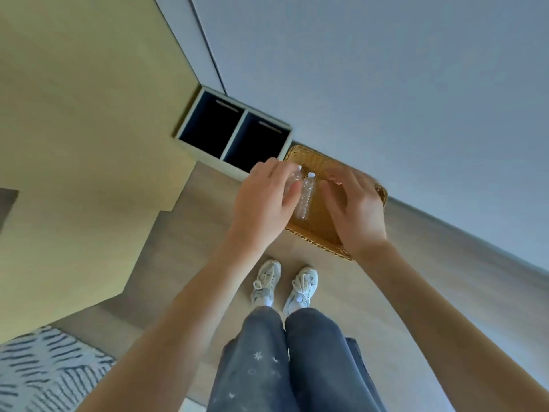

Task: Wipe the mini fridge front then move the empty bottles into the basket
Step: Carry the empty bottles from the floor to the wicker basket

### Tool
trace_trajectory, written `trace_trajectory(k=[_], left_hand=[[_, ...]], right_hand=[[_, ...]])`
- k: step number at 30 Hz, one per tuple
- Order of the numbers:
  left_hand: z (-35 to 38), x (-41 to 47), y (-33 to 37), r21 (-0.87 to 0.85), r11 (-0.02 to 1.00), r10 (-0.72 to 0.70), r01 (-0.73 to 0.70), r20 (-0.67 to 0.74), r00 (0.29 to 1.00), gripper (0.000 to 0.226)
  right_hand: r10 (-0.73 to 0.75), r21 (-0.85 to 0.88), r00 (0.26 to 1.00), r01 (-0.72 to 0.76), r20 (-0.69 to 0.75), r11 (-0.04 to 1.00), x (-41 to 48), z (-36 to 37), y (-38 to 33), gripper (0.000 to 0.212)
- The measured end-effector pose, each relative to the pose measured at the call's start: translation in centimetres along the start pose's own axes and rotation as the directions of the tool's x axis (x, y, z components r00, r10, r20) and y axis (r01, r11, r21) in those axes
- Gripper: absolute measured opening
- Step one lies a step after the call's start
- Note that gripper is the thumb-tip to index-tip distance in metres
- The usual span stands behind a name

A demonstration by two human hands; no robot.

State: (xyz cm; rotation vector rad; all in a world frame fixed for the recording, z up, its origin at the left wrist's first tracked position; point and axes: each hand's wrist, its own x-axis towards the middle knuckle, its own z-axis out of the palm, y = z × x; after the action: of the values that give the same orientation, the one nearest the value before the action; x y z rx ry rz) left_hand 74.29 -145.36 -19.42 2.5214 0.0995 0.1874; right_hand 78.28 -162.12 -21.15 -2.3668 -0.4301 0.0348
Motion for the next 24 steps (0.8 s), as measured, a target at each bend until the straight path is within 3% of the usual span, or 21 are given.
trace_trajectory(k=[3,7,14,19,24], left_hand=[[-8.0,-0.8,4.8,0.079,0.992,0.104,-0.096,-0.102,0.989,0.022],[-15.8,-2.7,9.3,0.136,0.977,0.189,-0.167,-0.170,0.967,0.030],[-20.7,-7.0,11.3,0.182,0.976,0.156,-0.122,-0.189,0.969,0.046],[-20.5,-12.0,11.0,0.178,0.979,-0.076,0.096,-0.116,0.990,0.058],[-21.1,-17.9,10.0,0.183,0.919,-0.311,0.350,-0.210,0.927,0.048]], right_hand=[[-0.133,-0.049,0.990,0.131,-0.047,0.990,-0.4,-6.8,-6.7,0.028],[-0.201,-0.116,0.978,0.194,-0.050,0.974,-1.0,-13.3,-12.9,0.034],[-0.249,-0.175,0.968,0.250,0.029,0.952,-4.1,-17.4,-16.8,0.055],[-0.207,-0.168,0.967,0.232,0.152,0.958,-5.8,-16.4,-16.8,0.046],[-0.296,-0.081,0.923,0.324,0.244,0.943,-5.8,-13.8,-19.0,0.057]])
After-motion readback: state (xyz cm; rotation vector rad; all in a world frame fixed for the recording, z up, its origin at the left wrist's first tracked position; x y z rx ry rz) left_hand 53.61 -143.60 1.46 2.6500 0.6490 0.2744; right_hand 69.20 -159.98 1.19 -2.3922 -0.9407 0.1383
